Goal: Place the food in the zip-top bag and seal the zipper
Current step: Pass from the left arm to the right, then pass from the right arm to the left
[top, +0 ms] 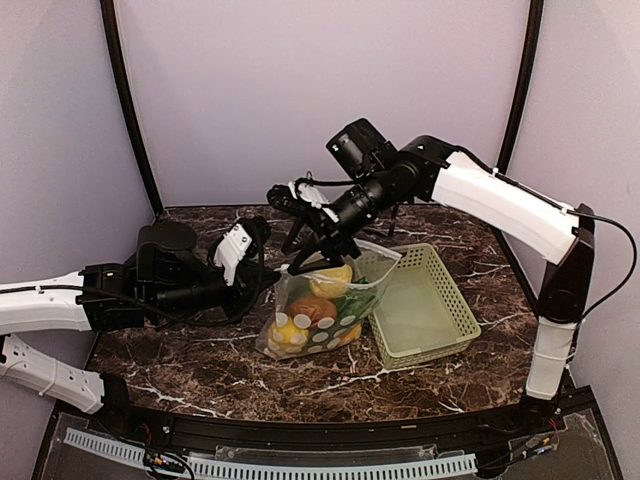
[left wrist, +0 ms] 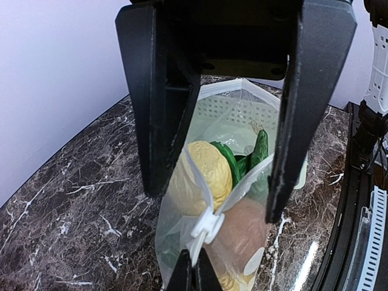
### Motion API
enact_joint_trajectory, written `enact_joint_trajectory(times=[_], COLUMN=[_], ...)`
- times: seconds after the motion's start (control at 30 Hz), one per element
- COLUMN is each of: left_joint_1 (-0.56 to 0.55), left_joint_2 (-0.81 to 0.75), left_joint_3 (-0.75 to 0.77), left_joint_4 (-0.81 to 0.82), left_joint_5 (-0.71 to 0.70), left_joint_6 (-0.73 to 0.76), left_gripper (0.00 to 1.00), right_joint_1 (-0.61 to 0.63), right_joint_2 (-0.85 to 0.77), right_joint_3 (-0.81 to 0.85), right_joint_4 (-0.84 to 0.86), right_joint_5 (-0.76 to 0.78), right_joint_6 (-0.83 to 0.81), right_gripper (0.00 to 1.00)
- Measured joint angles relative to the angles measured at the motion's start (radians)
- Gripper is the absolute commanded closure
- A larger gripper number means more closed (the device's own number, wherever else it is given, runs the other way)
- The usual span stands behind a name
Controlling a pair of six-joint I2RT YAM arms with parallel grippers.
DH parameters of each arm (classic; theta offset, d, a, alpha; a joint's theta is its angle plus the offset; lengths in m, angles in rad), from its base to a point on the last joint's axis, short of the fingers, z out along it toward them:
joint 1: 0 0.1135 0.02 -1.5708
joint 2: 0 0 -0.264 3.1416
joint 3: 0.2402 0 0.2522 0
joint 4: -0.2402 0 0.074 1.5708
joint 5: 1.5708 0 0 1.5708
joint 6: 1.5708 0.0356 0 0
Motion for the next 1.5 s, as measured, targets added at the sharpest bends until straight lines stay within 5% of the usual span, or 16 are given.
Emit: enact_joint_trajectory(times=[0.47, 0.83, 0.87, 1.0, 1.07, 1.5], left_joint_1=[0.001, 0.003, 0.003, 0.003, 0.003, 0.010], left_joint_2=[-0.006, -0.007, -0.007, -0.014, -0.025, -0.138], left_joint_3=[0.000, 0.000, 0.000, 0.000, -0.004, -0.153], left_joint_4=[0.000, -0.017, -0.018, -0.023, -0.021, 0.135], left_joint_5=[-0.005, -0.023, -0.025, -0.030, -0.034, -0.036], left_joint_6=[-0.003, -0.006, -0.006, -0.006, -0.010, -0.029], left_gripper=[0.99, 0.99, 0.98, 0.63, 0.58, 0.64], right_joint_1=[0.016, 0.036, 0.036, 0.037, 0.037, 0.039], right_joint_2=[0.013, 0.013, 0.013, 0.013, 0.013, 0.013], right_joint_3=[-0.012, -0.023, -0.023, -0.023, -0.023, -0.025], right_joint_4=[0.042, 0.048, 0.048, 0.048, 0.049, 0.040], right_joint_5=[0.068, 0.111, 0.113, 0.120, 0.126, 0.110], right_joint_6=[0.024, 0.010, 0.010, 0.008, 0.008, 0.003], right_gripper=[0.63, 0.94, 0.97, 1.00, 1.00, 1.00])
